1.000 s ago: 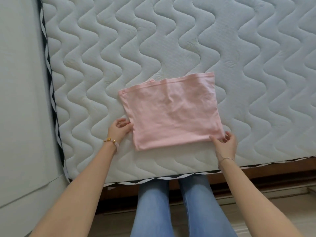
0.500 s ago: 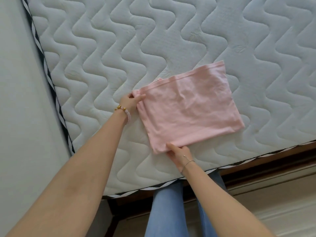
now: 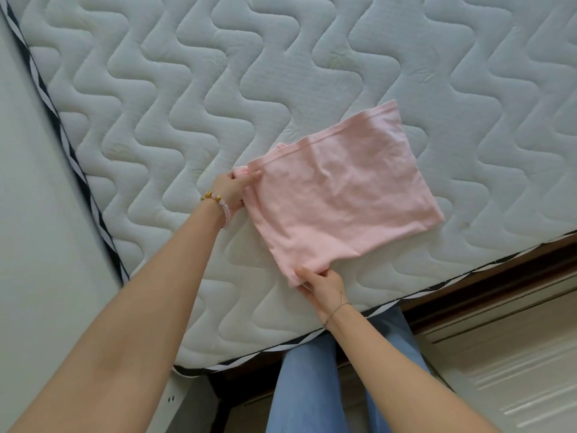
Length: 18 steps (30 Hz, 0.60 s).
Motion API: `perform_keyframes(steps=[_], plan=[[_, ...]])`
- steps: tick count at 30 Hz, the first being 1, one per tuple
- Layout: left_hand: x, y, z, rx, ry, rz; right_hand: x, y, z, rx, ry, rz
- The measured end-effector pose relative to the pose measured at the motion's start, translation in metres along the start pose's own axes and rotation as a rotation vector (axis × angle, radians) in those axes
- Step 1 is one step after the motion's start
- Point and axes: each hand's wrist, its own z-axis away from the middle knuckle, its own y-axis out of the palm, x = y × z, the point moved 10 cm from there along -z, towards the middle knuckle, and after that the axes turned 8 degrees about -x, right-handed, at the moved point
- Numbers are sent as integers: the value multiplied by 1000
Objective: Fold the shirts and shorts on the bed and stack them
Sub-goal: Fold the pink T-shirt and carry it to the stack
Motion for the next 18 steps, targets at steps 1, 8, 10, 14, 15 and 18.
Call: perform_keyframes(steps=[1,8,10,14,15,18], plan=[[-5,1,5,-3,21,7,6,0,4,13,-4,-6],[-59,49,45,17,159,-1,66,-15,28,84,-9,-216],[-74,70,51,9,185,-2,85,-26,29,105,4,-313],[-92,118,57,4,196,-8,114,-52,31,126,77,-497],[-96,132,58,6,202,-14,121,-59,31,127,86,-512],[-103,174,58,24,209,-32,135,-83,24,86,98,-592]])
